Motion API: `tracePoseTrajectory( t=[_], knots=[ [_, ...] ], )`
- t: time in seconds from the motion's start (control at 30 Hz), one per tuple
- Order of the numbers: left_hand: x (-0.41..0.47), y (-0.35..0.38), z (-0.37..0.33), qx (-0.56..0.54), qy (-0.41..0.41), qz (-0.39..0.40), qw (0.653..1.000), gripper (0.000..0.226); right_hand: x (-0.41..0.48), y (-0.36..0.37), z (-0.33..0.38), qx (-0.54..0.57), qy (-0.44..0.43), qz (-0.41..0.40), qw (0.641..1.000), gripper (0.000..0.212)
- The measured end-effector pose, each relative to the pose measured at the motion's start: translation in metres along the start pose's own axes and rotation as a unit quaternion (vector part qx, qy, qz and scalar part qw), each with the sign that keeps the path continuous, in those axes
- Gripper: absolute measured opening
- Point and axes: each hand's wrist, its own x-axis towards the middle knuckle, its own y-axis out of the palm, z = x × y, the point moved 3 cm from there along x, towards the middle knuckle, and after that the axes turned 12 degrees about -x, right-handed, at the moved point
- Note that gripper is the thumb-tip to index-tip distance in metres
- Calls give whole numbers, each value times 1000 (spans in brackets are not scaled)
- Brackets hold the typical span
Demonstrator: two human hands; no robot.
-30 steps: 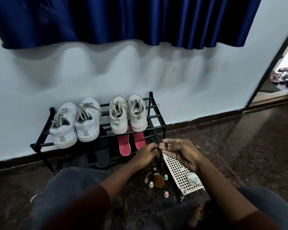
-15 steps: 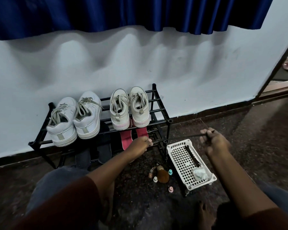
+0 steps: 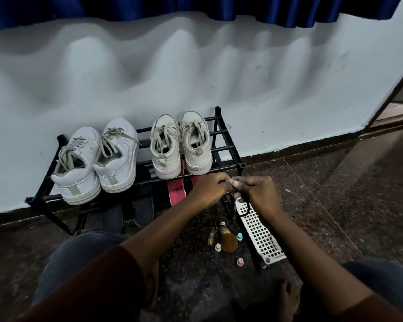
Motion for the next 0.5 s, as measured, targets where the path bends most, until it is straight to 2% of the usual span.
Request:
tracePoseTrajectory(
  t=[0.1,0.2,0.33,0.5],
  knots=[
    [-1,0,7,-27,-24,16,999,22,4,3,-6,-19,25,23,999,14],
    [-2,-3,14,-100,-68,31,992,28,9,-1,-13,-102,21,2,995,14],
    [2,-13,18,-149,-83,10,985,30,14,-17,-30,-235,43,-22,971,2],
    [5,-32,14,-147,-63,-42,986,29,20,-32,-57,-367,116,-33,923,10]
  ],
)
